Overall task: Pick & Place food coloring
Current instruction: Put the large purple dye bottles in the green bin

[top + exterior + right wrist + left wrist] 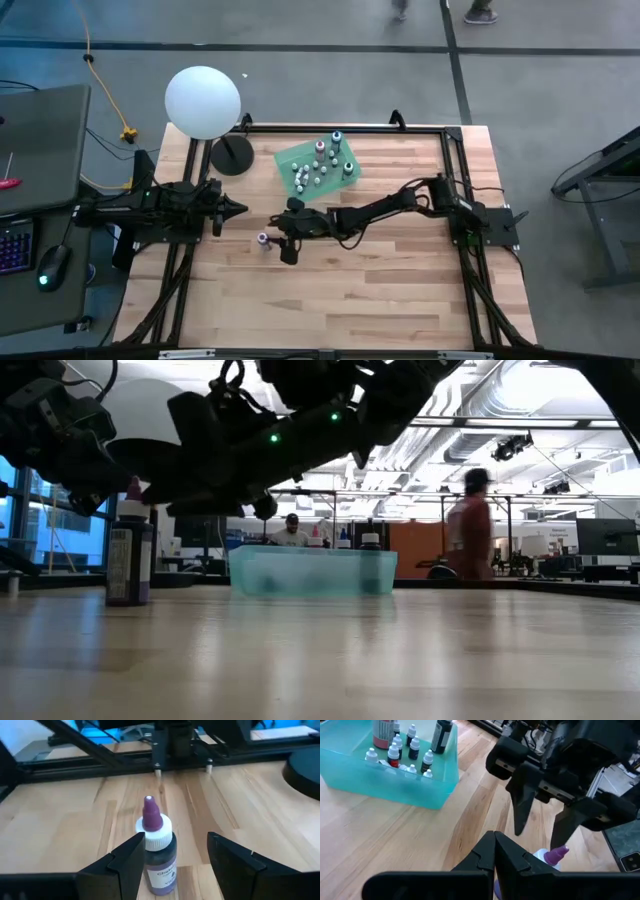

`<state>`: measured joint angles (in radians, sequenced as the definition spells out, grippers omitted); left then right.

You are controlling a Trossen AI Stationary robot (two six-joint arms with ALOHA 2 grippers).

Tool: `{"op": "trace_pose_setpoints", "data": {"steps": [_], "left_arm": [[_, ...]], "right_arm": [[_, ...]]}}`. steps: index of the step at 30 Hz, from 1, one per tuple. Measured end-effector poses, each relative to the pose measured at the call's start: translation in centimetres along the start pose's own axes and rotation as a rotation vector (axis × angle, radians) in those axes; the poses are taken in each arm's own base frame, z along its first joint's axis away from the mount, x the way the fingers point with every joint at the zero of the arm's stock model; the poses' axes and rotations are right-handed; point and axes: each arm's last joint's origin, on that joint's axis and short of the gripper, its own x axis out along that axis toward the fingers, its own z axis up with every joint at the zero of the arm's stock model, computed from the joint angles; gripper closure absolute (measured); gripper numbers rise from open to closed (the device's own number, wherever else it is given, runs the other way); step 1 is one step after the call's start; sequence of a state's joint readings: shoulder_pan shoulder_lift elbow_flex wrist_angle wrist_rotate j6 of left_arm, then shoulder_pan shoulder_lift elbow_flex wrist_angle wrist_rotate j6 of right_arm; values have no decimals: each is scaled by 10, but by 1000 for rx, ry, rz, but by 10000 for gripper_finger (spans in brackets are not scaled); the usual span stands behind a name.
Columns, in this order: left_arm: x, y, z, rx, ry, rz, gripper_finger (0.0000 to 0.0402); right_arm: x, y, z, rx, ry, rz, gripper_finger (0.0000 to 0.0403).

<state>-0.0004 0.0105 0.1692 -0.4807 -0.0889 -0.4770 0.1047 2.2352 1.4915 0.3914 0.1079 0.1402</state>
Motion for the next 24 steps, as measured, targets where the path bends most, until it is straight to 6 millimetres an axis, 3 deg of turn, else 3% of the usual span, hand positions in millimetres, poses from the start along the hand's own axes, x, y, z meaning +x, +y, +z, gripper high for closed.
{"op": "trace_pose_setpoints", "data": {"steps": [10,19,24], "left_arm": [[0,0,0,0,0,1,401],[0,0,0,0,0,0,401],[0,0,0,0,0,0,401]], "right_arm": [[0,3,-3,16,30,97,198],[0,5,-3,-3,29,76,198],[10,4,-18,28,12,71,198]]}}
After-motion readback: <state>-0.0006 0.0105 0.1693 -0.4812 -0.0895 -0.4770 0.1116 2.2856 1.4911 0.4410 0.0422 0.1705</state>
